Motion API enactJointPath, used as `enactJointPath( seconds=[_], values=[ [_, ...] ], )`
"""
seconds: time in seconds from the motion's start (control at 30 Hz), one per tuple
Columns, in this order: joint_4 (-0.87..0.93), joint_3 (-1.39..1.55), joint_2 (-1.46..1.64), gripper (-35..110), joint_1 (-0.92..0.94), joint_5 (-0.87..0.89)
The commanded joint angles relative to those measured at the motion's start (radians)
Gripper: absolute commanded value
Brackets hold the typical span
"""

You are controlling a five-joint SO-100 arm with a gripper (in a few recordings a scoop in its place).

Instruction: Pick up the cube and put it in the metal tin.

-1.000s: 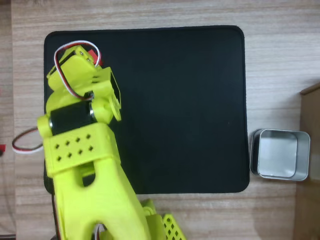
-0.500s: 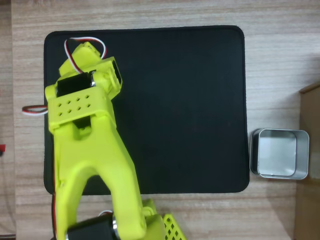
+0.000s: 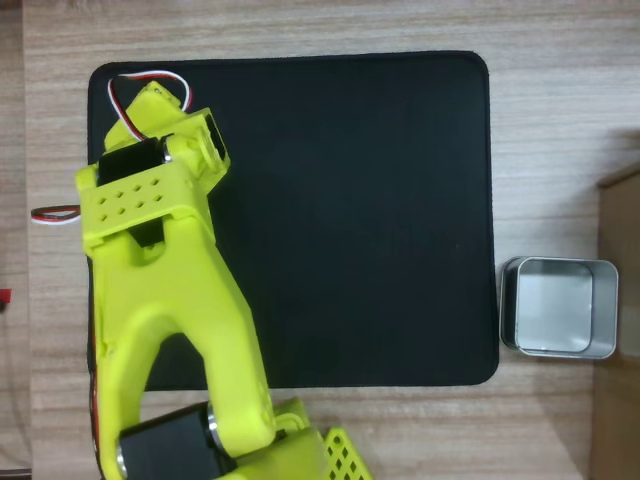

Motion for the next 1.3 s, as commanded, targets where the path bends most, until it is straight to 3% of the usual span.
enactJointPath(
  seconds=[0.0,0.07,0.1,0.33,0.57,1.27],
  values=[
    [0.008,0.014,0.037,14,-0.025,-0.020],
    [0.008,0.014,0.037,13,-0.014,-0.020],
    [0.006,0.012,0.037,3,-0.011,-0.020],
    [0.005,-0.009,0.132,0,0.067,0.012],
    [0.006,0.117,0.422,0,0.167,0.014],
    [0.245,0.485,0.936,1,0.756,-0.092]
  ],
)
